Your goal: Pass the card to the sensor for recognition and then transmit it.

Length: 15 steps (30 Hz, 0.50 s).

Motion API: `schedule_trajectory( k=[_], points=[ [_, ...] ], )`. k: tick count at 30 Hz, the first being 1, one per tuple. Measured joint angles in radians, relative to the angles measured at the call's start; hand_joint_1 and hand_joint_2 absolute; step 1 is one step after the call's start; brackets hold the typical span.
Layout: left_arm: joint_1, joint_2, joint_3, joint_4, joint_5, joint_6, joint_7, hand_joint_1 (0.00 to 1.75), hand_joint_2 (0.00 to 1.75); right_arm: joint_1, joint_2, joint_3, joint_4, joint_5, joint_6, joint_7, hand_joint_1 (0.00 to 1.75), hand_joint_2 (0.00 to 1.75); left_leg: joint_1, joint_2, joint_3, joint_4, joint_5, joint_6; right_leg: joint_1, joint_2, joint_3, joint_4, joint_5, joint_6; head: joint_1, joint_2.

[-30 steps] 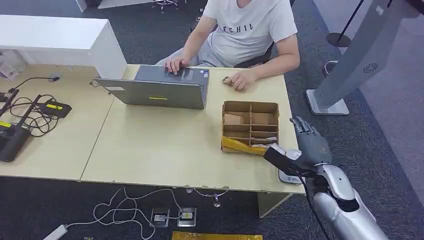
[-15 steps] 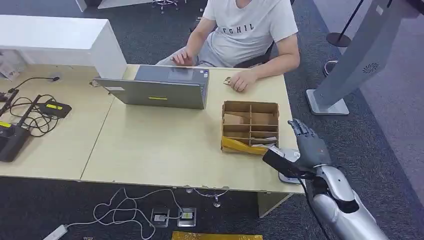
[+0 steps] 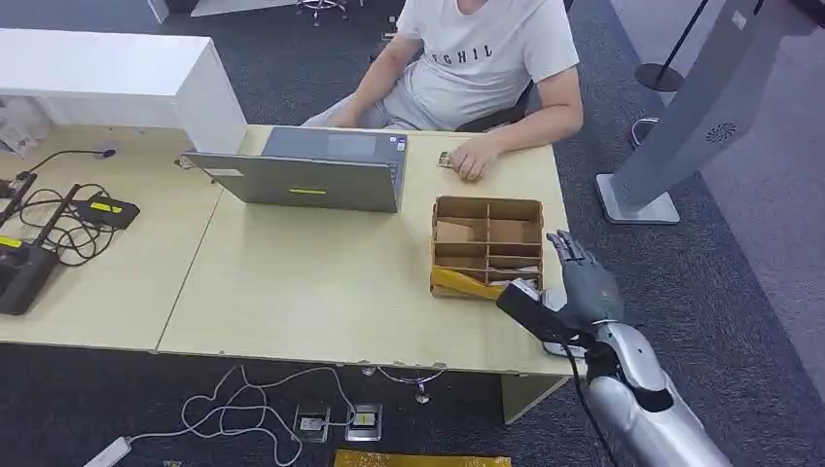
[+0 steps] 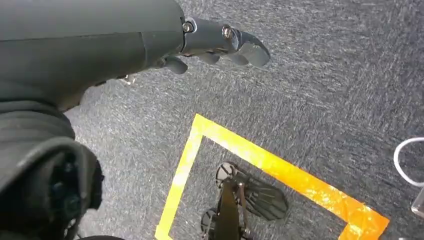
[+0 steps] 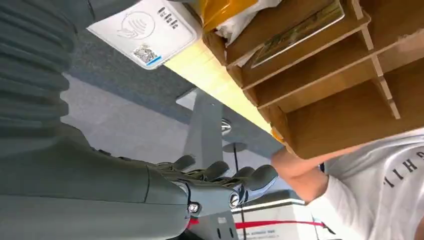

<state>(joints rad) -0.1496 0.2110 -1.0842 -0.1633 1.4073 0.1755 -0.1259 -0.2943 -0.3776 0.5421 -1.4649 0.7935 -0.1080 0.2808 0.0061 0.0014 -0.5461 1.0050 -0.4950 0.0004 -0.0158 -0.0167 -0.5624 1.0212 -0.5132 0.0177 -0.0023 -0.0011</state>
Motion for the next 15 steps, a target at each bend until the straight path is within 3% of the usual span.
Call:
schedule_trajectory(
  k=[15],
  points=[
    [0.0, 0.0, 0.0, 0.0, -0.004, -0.008, 0.0, 0.0, 0.0, -0.019, 0.057, 0.002, 0.033, 0.066, 0.038, -0.02, 0.0, 1.75, 0.0, 0.0, 0.0, 0.0, 0.0, 0.0, 0.0, 0.0, 0.0, 0.0, 0.0, 0.0, 0.0, 0.0]
  ],
)
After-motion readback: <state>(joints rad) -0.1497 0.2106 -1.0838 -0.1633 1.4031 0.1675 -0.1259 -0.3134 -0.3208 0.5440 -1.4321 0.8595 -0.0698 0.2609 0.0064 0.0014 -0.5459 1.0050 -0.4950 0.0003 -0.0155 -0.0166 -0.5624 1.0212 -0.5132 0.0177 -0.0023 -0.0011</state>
